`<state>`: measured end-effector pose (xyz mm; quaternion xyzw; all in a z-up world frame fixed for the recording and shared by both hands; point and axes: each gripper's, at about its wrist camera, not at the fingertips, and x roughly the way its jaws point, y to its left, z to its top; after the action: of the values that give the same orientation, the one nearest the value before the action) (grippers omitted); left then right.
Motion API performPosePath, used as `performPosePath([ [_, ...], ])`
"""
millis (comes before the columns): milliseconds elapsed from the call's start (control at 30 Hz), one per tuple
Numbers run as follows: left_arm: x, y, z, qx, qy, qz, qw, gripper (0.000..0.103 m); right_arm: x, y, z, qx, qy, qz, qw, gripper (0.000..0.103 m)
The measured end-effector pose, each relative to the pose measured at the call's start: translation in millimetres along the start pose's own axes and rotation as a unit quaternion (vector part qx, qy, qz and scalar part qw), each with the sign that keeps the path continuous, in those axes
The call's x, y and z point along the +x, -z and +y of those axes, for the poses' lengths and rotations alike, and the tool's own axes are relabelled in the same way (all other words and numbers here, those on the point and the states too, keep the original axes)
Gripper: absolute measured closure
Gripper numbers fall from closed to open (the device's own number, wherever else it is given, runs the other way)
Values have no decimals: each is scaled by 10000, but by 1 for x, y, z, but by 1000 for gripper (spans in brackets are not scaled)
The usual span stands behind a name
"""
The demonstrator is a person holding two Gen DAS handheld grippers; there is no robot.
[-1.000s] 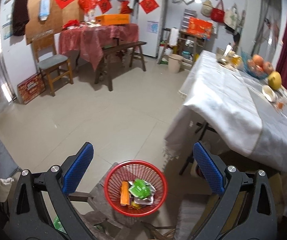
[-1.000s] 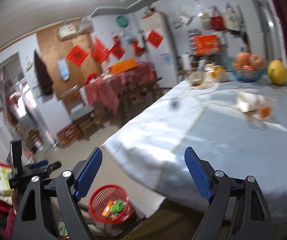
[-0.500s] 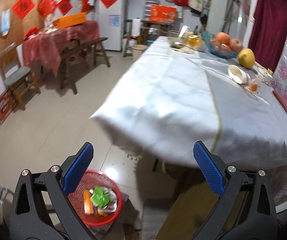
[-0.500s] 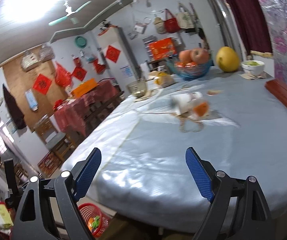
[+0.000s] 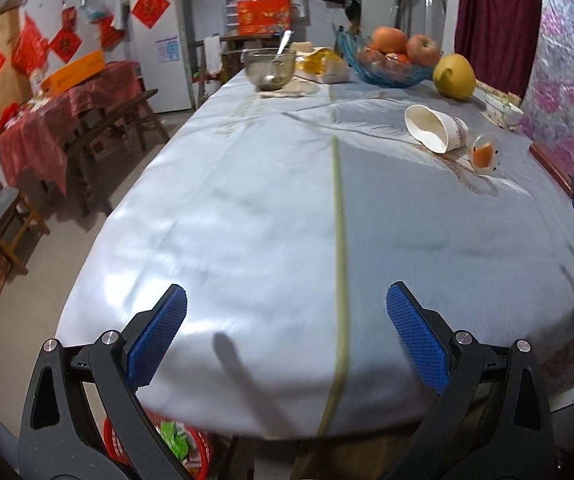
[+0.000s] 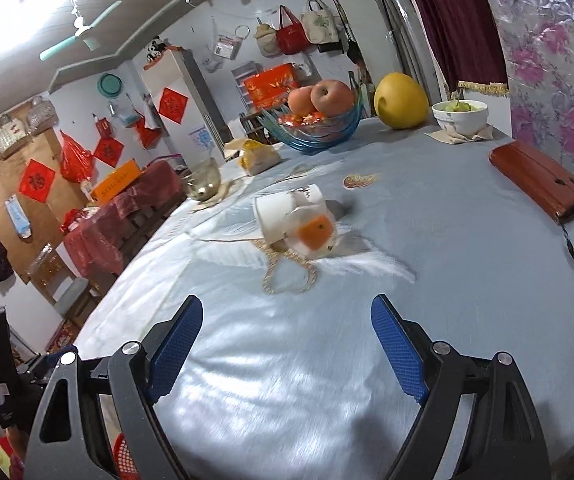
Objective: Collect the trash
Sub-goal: 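Move both tools back over the table toward the cup and fruit cup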
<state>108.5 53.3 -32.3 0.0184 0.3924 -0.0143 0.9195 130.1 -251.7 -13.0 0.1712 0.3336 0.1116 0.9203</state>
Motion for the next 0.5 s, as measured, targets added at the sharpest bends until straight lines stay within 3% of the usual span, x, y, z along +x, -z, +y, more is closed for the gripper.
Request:
performPosePath([
  [233, 26, -34, -15, 117, 84, -50, 9999, 7, 44, -29, 3, -235, 214, 173, 9993, 18],
  [500, 59, -74, -30, 198, 174, -115, 9996, 7, 96, -53, -6, -74, 253, 553, 9981, 18],
])
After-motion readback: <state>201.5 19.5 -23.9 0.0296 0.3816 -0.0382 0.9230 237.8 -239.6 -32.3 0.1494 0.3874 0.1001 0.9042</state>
